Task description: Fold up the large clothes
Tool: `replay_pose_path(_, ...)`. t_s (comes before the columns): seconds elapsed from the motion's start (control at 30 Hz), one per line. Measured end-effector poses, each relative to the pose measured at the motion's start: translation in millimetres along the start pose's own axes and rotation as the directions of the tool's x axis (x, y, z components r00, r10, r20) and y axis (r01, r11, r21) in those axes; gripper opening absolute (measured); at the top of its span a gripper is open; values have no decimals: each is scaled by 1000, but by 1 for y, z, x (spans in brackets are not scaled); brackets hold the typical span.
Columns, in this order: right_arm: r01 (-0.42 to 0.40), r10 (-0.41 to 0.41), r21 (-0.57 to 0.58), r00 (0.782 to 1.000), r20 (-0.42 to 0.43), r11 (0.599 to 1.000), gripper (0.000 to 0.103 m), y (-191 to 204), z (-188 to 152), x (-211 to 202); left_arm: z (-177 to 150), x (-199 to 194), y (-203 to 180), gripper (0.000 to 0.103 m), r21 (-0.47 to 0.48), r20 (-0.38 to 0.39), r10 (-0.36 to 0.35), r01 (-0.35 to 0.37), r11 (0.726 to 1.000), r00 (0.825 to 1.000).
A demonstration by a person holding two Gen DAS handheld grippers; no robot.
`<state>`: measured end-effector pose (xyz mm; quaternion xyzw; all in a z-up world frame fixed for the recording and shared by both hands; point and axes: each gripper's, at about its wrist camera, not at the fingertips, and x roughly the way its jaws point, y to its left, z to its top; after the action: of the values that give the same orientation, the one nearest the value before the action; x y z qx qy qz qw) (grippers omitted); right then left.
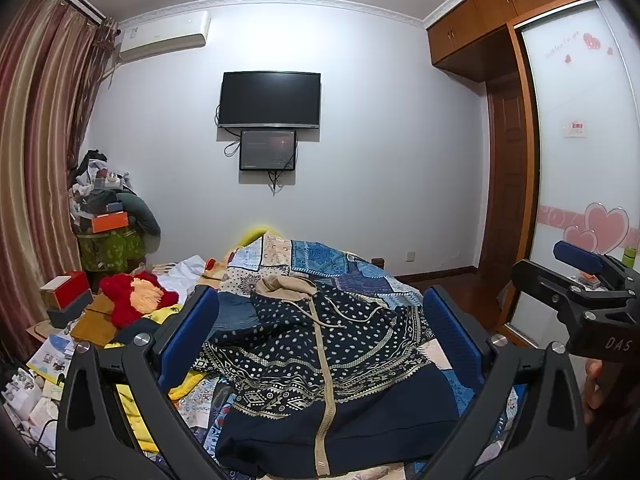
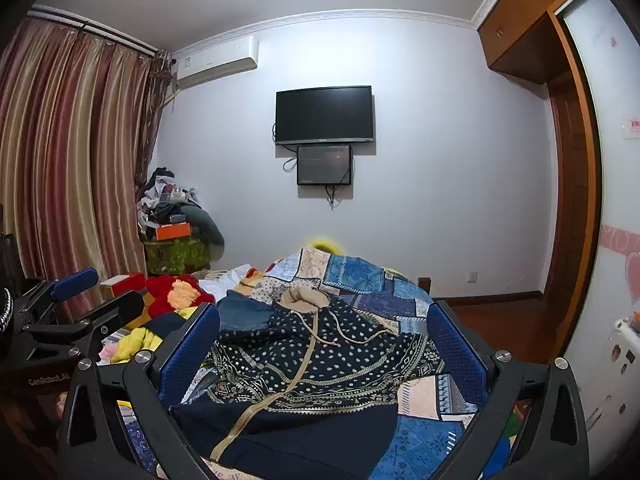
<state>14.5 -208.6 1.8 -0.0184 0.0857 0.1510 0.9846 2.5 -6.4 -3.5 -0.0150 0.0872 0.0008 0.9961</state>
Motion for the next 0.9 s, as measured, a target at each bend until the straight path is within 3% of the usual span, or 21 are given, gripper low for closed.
replay_pose_path(0.9,4,-4,10,1000,-2,1000,103,-6,4,-1,-2,7,1,103,3,-11,12,-12,1000,1000)
